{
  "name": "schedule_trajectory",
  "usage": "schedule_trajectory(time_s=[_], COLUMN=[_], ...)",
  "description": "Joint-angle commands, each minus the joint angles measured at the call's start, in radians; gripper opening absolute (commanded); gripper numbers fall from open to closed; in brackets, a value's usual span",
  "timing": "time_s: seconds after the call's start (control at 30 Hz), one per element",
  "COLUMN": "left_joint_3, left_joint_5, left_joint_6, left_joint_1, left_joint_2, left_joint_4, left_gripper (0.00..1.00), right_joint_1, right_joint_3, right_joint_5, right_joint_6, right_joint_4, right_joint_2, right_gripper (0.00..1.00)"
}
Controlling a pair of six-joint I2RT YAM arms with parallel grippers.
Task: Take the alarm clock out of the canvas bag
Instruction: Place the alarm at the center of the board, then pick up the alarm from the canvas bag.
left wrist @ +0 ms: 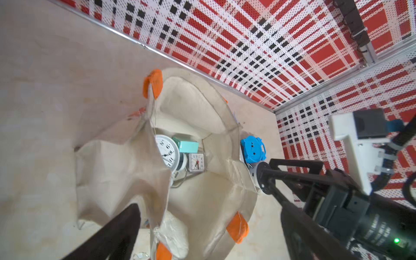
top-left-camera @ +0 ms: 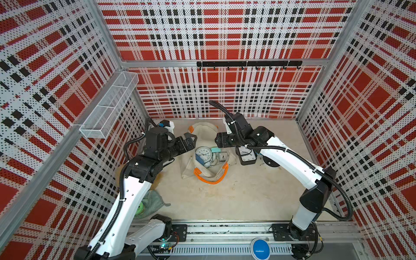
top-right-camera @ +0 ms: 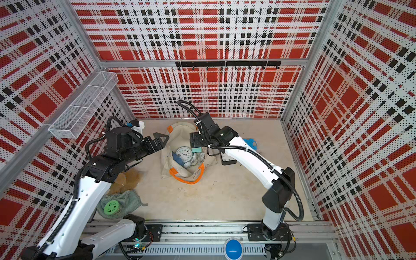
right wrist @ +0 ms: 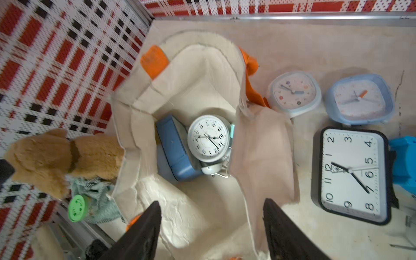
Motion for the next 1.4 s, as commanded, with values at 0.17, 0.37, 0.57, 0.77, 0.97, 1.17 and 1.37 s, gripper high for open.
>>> schedule_trajectory(time_s=[0.17, 0.37, 0.57, 0.77, 0.97, 1.17, 1.37], left_joint_3=[-0.090, -0.096, -0.081, -0.050, -0.036, -0.031, -0.027], left_joint_5=[0.029, 0.026, 0.003, -0.044, -0.059, -0.073, -0.076], left_joint_6=[-0.102, -0.117, -0.118, -0.110, -0.114, -0.117, -0.125], left_joint_1=[-0.007, -0.008, -0.010, -0.007, -0.009, -0.009, -0.091], left_joint_2=[-0.074, -0.080, -0.070, -0.058, -0.049, -0.041, -0.010], left_joint_4=[-0.075, -0.089, -0.094, -0.108, -0.109, -0.106, -0.094], left_gripper=[0.95, 0.95, 0.95, 0.96, 0.96, 0.97, 0.97], right_joint_1=[0.007, 0.002, 0.005, 0.028, 0.061, 0.073, 0.063], right_joint_3=[-0.008, 0.059, 0.043, 0.033, 0.041, 0.028, -0.087], right_joint_5=[0.171, 0.203, 0.156, 0.048, -0.054, -0.067, 0.060], right_joint_6=[-0.041, -0.046, -0.045, -0.036, 0.036, 0.080, 0.085], right_joint_4=[-0.161, -0.209, -0.171, -0.146, -0.093, -0.059, -0.097], right_joint_2=[0.088, 0.209, 0.218, 0.182, 0.141, 0.103, 0.077], right_gripper=[0.70, 0.58, 0.14, 0.00, 0.00, 0.00, 0.04])
